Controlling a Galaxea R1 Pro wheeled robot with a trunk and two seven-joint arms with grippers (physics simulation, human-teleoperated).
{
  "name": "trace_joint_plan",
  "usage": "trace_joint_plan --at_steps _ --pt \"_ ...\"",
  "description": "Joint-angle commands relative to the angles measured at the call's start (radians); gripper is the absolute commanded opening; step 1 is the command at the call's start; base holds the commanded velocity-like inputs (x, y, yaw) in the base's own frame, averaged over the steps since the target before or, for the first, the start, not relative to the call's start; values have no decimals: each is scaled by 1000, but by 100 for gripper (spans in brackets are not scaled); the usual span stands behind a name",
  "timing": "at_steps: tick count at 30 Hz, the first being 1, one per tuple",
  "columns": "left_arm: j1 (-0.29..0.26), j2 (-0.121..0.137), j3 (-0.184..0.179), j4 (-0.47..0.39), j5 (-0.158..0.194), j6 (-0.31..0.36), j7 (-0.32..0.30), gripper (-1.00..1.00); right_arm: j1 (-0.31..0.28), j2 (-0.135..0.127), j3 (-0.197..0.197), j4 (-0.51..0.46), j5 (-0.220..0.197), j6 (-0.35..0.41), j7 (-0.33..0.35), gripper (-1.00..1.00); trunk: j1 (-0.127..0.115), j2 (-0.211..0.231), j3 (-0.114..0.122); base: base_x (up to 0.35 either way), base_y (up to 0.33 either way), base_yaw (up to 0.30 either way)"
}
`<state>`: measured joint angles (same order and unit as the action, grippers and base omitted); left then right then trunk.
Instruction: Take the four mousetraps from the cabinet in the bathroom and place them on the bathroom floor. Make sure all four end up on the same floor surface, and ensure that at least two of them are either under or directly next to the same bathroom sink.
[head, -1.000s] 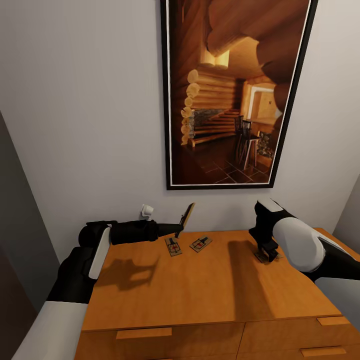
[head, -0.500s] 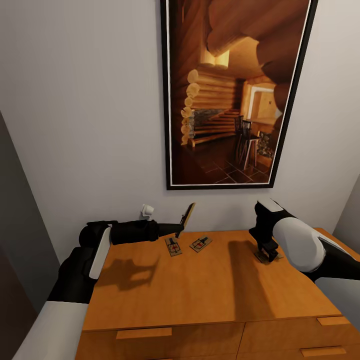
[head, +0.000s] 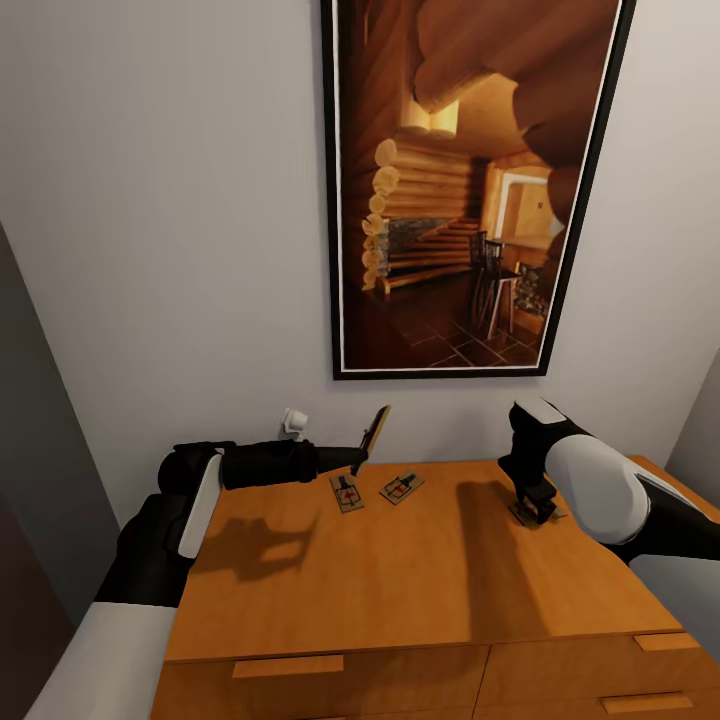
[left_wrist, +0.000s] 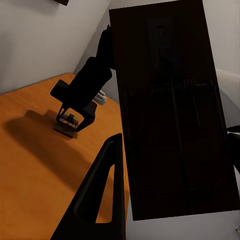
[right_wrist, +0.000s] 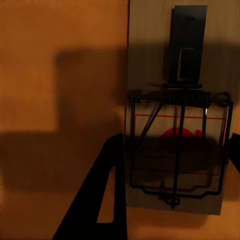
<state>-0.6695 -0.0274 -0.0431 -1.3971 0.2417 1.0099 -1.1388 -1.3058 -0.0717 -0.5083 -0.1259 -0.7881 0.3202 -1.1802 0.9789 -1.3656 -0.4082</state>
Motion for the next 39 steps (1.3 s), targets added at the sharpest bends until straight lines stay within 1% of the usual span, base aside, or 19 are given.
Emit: trace_joint_plan --at_steps 1,14,20,23,24,27,39 --pt "-1 0 0 0 -1 2 -1 -100 31 0 13 -1 -8 8 -4 -100 0 0 -1 0 0 0" --pt "-1 0 0 0 -1 2 -2 -100 31 0 13 -1 -8 8 -3 -100 0 0 -1 0 0 0" --pt "-1 0 -1 0 -1 2 -2 -100 32 0 13 -1 -8 8 -3 -100 -23 42 17 0 0 0" --pt "-1 0 -17 1 -1 2 -2 -100 32 0 13 -1 -8 8 -3 -100 -34 63 27 0 0 0" --pt "-1 0 -27 1 -1 2 -2 -100 32 0 13 -1 -8 8 -3 -100 -38 70 30 0 0 0" --pt "-1 0 -39 1 -2 2 -1 -100 32 0 13 -1 -8 8 -3 -100 -50 91 39 0 0 0" --pt "-1 0 -50 2 -1 2 -1 -100 33 -1 13 -2 -8 8 -1 -100 -96 175 77 0 0 0"
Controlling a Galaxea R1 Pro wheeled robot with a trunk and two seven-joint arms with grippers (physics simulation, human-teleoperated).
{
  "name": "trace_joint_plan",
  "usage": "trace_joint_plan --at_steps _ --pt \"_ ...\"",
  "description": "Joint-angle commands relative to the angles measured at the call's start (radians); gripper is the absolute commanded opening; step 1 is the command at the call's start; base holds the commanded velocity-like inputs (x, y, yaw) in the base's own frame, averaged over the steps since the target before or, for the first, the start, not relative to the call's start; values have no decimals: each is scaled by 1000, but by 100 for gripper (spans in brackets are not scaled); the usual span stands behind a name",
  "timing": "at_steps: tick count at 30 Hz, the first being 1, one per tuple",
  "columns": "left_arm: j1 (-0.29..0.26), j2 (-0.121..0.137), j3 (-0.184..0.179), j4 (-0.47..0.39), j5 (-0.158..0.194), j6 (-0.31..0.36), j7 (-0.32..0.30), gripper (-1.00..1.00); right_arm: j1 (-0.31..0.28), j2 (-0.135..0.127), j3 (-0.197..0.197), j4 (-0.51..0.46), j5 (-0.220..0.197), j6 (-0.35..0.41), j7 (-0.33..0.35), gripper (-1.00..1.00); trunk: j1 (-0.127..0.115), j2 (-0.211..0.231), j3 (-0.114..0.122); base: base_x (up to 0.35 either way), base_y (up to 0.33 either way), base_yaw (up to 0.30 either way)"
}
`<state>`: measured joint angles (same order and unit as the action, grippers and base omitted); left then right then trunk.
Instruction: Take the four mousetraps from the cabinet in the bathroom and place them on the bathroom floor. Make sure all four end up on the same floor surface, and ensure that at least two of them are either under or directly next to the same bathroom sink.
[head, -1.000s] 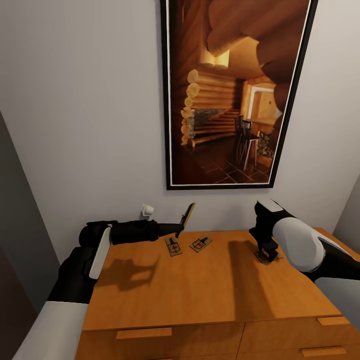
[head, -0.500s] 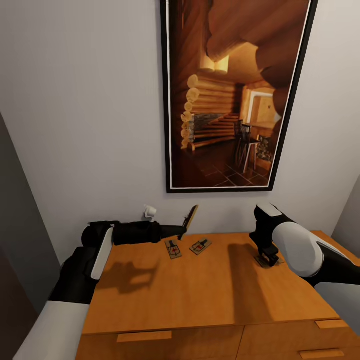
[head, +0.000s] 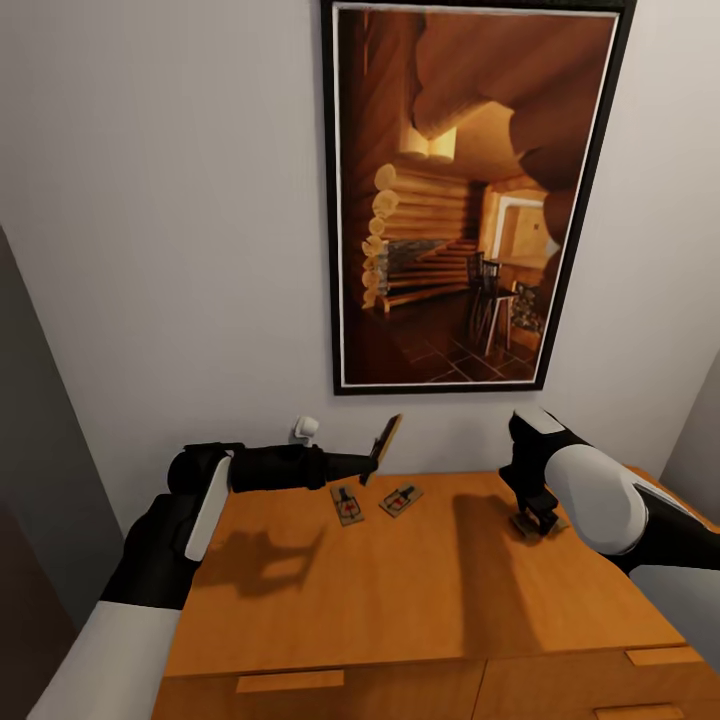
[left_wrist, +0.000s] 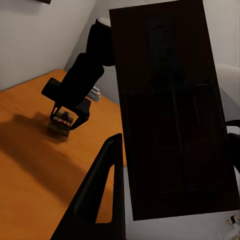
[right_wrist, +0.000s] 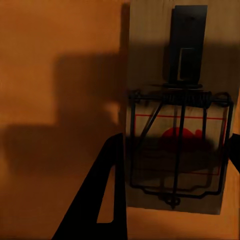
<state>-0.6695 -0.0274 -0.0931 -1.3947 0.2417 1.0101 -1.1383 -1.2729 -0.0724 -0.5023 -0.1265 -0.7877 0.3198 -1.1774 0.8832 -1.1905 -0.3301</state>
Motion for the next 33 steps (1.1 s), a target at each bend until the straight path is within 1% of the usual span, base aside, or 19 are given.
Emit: trace_joint_plan --at_steps 1,10,20,33 --pt "-1 0 0 0 -1 2 -1 -100 0 0 7 -1 -9 8 -4 -100 -4 7 2 0 0 0" --pt "-1 0 -3 10 -2 2 1 -100 0 1 7 -2 -9 8 2 -100 -38 70 30 0 0 0" --pt "-1 1 -3 43 -1 2 73 -100 0 3 8 -2 -8 12 15 -100 -77 140 61 0 0 0" --pt "-1 3 -2 50 -1 4 84 -100 1 5 10 -1 -8 19 18 -100 -127 231 102 0 0 0"
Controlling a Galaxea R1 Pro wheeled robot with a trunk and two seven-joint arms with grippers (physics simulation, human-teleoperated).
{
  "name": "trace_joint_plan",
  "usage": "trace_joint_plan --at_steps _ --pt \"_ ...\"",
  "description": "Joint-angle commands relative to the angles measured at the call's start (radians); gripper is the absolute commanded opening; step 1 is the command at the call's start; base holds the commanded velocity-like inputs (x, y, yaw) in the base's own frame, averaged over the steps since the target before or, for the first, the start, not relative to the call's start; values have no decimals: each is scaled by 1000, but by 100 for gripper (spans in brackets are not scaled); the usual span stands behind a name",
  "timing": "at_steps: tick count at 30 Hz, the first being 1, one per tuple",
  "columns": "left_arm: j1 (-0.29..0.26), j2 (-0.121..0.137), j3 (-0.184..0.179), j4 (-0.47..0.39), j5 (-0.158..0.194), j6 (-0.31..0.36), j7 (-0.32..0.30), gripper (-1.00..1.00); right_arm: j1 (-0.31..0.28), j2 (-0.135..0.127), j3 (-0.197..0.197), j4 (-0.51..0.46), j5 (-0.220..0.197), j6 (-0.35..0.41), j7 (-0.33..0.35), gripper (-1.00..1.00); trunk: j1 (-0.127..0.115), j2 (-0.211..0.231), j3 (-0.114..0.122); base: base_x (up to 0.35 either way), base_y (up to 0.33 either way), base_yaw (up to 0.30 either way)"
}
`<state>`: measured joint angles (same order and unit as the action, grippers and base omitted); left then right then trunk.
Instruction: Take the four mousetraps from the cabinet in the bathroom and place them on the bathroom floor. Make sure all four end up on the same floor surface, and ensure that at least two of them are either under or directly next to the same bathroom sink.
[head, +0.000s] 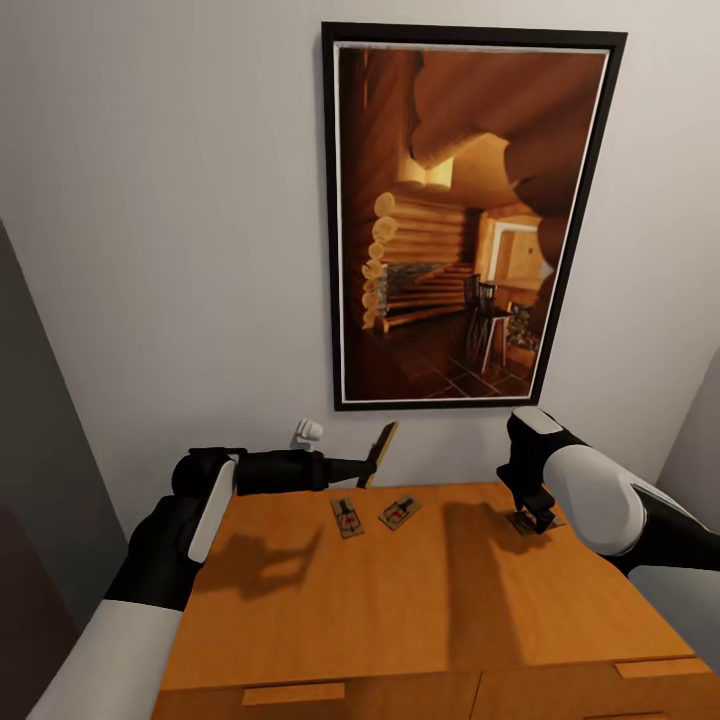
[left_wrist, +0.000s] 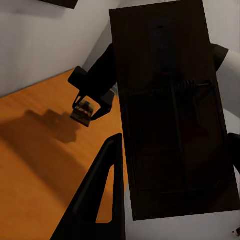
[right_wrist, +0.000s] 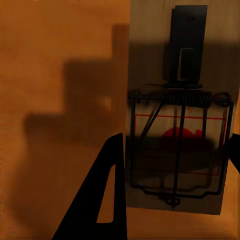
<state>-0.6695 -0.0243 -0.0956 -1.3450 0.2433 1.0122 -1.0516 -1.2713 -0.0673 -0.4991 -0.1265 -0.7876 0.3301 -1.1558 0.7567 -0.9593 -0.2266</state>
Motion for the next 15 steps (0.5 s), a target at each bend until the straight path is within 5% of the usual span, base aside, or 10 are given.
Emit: trace_joint_plan --at_steps 1,15 --pt "-1 0 1 0 -2 2 -2 -100 0 0 7 -1 -9 9 -4 -100 -4 6 2 0 0 0" --pt "-1 1 5 20 -4 2 -1 -100 0 1 9 -2 -9 9 -4 -100 -57 104 47 0 0 0"
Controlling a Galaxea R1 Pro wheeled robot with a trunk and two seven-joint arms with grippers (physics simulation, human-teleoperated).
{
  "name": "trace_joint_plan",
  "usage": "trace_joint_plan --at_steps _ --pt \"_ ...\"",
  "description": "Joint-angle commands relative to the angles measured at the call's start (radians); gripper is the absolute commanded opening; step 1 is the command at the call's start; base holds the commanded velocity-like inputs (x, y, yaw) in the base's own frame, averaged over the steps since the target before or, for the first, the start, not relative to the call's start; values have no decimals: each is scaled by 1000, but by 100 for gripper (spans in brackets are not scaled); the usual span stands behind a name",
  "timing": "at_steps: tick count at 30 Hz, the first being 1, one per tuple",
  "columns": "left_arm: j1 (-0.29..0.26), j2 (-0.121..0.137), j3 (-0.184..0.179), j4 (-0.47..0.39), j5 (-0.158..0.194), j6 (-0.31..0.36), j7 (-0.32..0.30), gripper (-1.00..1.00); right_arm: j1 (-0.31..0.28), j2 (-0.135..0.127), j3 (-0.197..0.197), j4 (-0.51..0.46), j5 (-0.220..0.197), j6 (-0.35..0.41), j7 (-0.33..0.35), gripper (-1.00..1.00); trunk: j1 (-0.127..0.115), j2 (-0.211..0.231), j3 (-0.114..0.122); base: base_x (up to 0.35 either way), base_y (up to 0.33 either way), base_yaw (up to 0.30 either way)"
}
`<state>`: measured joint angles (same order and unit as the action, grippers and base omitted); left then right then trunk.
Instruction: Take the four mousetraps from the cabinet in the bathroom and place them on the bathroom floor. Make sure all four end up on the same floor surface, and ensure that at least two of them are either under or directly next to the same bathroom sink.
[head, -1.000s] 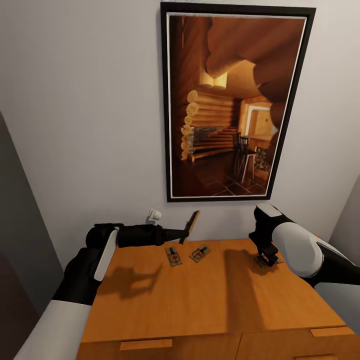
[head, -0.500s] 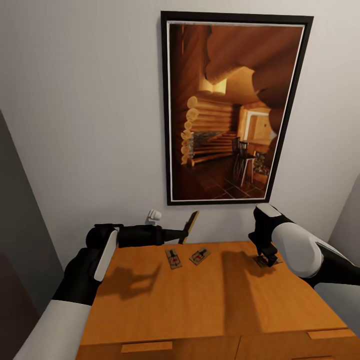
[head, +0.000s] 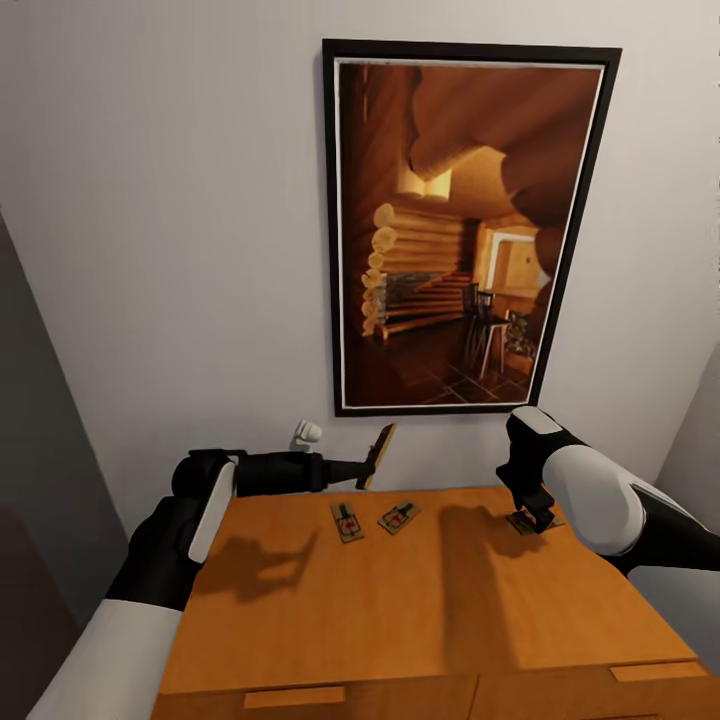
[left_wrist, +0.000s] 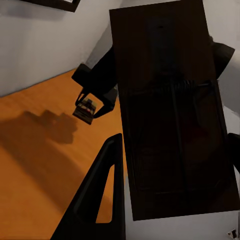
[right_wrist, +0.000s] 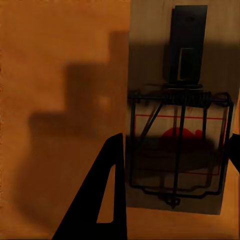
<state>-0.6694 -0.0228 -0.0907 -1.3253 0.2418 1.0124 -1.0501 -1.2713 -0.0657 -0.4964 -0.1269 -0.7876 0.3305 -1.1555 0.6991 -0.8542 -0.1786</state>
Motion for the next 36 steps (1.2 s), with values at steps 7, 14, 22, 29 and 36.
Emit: trace_joint_plan --at_steps 7,14,22,29,36 --pt "-1 1 1 20 -3 1 -1 -100 0 0 10 -1 -8 9 -3 -100 -27 48 29 -215 0 -43" --pt "-1 1 1 77 -4 -1 41 -100 0 2 12 -1 -7 9 -3 -100 -54 97 55 -307 0 -26" --pt "-2 0 0 142 -3 -4 102 -100 2 39 18 0 120 10 57 -100 -84 153 80 -313 0 -70" --pt "-2 1 4 155 -3 -6 158 -100 20 75 19 16 187 9 103 -100 -96 174 90 -120 0 -106" --pt "-2 0 3 158 -4 -7 181 -100 25 78 19 29 189 9 105 -100 -96 174 90 -5 0 -7"
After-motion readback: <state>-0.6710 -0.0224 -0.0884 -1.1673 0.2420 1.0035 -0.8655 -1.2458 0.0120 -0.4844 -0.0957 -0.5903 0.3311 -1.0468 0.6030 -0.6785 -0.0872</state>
